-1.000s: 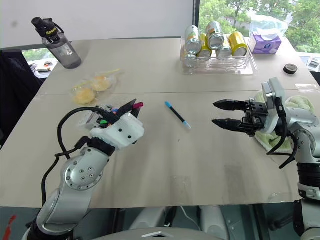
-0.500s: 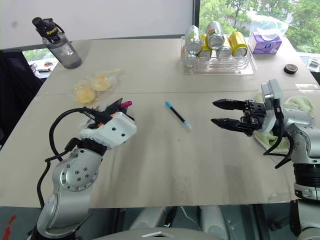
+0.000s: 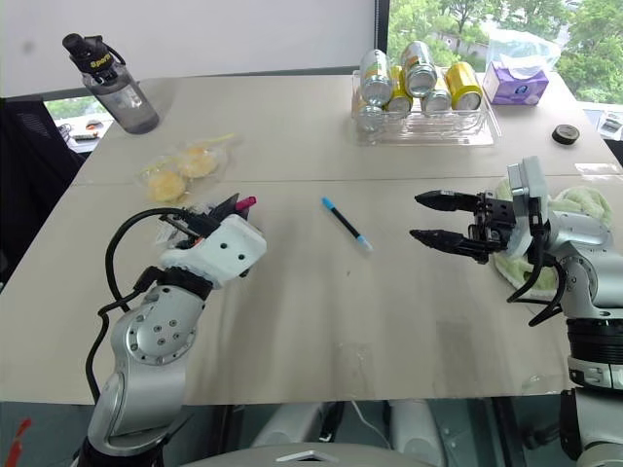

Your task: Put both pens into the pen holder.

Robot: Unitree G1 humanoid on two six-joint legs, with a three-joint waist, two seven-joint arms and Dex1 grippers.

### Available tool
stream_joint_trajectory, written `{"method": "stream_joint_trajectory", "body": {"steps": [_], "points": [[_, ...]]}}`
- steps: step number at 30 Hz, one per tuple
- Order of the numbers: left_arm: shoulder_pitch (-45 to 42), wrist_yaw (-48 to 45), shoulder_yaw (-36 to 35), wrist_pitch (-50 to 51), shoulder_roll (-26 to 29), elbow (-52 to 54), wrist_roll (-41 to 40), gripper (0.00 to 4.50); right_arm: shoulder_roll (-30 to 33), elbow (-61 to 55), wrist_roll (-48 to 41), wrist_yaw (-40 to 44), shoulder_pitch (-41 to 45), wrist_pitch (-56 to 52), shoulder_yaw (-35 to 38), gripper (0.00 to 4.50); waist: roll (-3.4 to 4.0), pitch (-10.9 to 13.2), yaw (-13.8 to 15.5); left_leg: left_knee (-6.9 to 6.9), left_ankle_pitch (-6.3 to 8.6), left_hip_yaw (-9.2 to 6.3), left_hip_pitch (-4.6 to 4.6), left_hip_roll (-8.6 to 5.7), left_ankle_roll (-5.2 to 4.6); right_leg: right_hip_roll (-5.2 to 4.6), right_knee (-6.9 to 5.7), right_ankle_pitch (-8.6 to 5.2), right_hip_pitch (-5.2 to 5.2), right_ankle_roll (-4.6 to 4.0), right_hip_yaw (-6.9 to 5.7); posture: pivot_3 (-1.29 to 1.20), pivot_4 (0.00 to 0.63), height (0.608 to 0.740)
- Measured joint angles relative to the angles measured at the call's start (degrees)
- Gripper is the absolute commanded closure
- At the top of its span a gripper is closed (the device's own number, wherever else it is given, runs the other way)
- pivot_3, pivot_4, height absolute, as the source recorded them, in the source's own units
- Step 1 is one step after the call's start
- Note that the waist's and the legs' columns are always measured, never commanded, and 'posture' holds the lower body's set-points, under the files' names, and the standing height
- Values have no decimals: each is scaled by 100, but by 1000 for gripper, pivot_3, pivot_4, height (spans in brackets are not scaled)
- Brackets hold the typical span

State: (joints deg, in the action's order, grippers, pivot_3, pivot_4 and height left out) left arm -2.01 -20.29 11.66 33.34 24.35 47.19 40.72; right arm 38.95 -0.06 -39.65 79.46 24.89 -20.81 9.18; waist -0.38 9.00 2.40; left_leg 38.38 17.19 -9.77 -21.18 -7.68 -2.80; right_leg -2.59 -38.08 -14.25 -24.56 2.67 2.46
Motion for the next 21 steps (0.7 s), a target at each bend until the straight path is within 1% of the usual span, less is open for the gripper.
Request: {"method": "stream_joint_trajectory", "body": {"steps": [7, 8, 9, 10, 11, 12, 13, 14, 15, 16, 21], "points": [[29, -29, -96, -95, -60, -128, 21, 4500, 0, -1, 0, -21, -17, 0, 0, 1357, 0, 0, -1, 0, 0, 0, 0, 0, 0, 0, -1, 0, 0, 0, 0, 0, 150, 740], [46, -36, -148, -99, -67, -130, 24, 3504, 0, -2, -1, -24, -36, -1, 0, 1261, 0, 0, 0, 0, 0, 0, 0, 0, 0, 0, -1, 0, 0, 0, 0, 0, 150, 740], [58, -38, -200, -100, -78, -134, 26, 3255, 0, -2, -2, -24, -51, -6, 0, 1261, 0, 0, 0, 0, 0, 0, 0, 0, 0, 0, -1, 0, 0, 0, 0, 0, 150, 740], [59, -38, -251, -100, -87, -142, 35, 2830, 1, -2, -4, -25, -75, -10, 1, 1261, 0, 0, 1, 0, 0, 0, 0, 0, 0, 0, -1, 0, 0, 0, 0, 0, 150, 740], [59, -37, -285, -99, -101, -145, 48, 2539, 1, -1, -4, -25, -88, -15, 1, 1261, 0, 0, 1, 1, 0, 0, 0, 0, 0, 0, -1, 0, 0, 0, 0, 0, 150, 740], [58, -37, -322, -98, -121, -147, 85, 1913, 1, -2, -5, -26, -89, -17, 1, 1261, 0, 0, -1, 1, 0, 1, 0, 0, 0, 0, -1, 0, 0, 0, 1, 0, 150, 740], [57, -36, -346, -95, -134, -148, 120, 1459, 1, -3, -6, -27, -89, -17, 1, 1261, 0, 0, -2, 1, 0, 1, 1, 0, 0, 0, -1, 0, 0, 0, 0, 0, 150, 740], [57, -35, -380, -93, -150, -148, 179, 881, 1, -2, -6, -34, -88, -18, 1, 1261, 0, 0, -1, 1, 0, 1, 0, 0, 0, 0, -1, 0, 0, 0, 0, 0, 150, 740], [57, -35, -407, -92, -156, -148, 200, 517, 1, -3, -6, -40, -88, -18, 1, 1261, 0, 0, -1, 1, 0, 0, 0, 0, 0, 0, -1, 0, 0, 0, 0, 0, 150, 740], [57, -35, -452, -90, -183, -148, 241, 27, 1, -2, -6, -60, -88, -19, 1, 1261, 0, 0, 0, 1, 0, 0, 0, 0, 0, 0, -1, 0, 0, 0, -1, 0, 150, 740], [58, -44, -449, -94, -286, -148, 308, 27, 1, -4, -6, -118, -85, -25, 1, 1261, 0, 0, 0, 2, 0, 0, 0, 0, 0, 0, -1, 1, 0, 0, -1, 0, 150, 740]]}}
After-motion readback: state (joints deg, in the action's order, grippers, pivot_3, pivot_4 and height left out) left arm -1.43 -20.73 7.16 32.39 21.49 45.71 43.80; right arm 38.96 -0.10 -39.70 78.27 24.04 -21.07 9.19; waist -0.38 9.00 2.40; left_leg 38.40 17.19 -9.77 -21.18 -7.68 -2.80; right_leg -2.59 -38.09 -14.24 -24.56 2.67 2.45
